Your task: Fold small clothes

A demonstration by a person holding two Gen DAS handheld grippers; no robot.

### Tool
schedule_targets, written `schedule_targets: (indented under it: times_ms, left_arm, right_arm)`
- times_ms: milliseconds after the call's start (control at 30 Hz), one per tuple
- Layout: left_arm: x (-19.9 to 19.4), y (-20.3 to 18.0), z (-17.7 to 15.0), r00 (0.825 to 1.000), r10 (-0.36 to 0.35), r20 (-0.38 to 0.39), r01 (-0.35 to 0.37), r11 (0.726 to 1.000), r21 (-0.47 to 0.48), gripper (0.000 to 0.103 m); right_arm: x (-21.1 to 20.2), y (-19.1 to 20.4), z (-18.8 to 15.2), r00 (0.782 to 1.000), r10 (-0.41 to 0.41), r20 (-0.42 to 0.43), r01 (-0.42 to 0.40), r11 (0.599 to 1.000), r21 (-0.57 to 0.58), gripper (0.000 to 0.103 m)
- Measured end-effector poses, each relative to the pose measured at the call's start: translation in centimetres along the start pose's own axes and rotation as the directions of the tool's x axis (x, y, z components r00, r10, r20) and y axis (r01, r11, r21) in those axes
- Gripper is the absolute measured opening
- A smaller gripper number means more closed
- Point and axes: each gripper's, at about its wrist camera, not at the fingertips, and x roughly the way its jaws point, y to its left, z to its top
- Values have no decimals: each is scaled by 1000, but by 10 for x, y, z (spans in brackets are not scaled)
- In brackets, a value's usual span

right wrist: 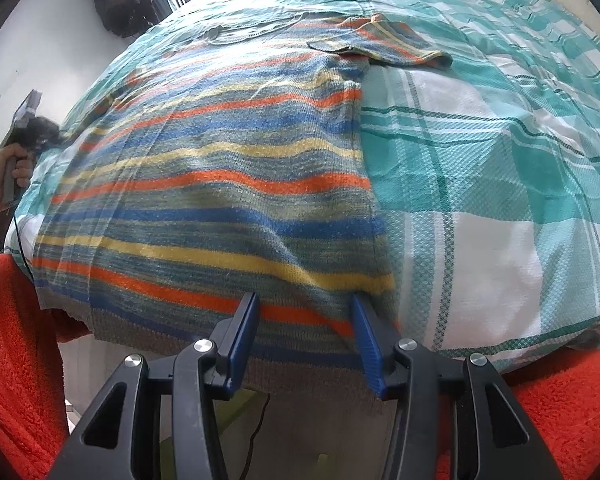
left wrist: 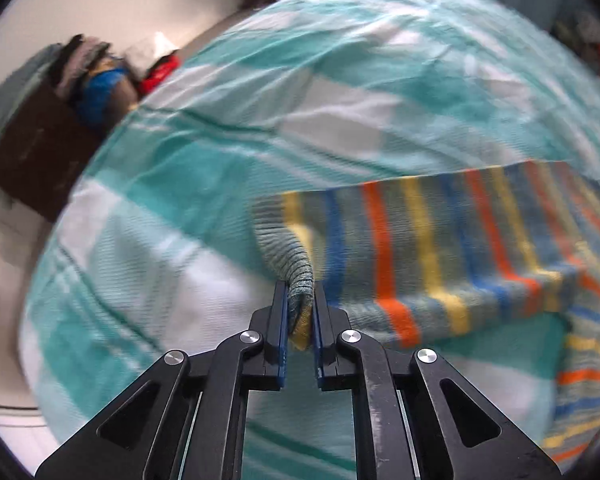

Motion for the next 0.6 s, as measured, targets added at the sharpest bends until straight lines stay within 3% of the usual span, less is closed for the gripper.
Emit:
schedule_targets:
  times_ms: [133, 233, 300, 367, 467, 600]
  left_arm:
    - [14, -2, 0, 999, 12, -34, -12, 1000, -8, 9]
    - [15, -6, 1, 998, 43, -38, -43, 999, 7, 21]
    - [5, -2, -2, 998, 50, -35, -51, 999, -7, 64]
    - [-16, 6, -14, 998, 52, 21, -52, 998, -20, 78]
    - [-48, 13, -45, 994, 42, 98, -42, 999, -9, 83]
    - [-81, 17, -98, 990, -8, 138, 13, 999, -35, 85]
  right_arm:
    - [3, -1, 2, 1000, 0, -12, 0, 1000, 4, 47]
    - [-11, -10, 11, 998, 53, -19, -52, 997, 48, 47]
    - [-27, -20, 23, 997, 75, -11, -74, 995, 71, 49]
    - [-50, -33, 48, 998, 56, 20, -57, 998, 28, 73]
    - [-67, -36, 97, 992, -77, 99, 91, 985, -144, 82]
    - [-40, -19, 166, 981, -103, 164, 152, 934, -324, 82]
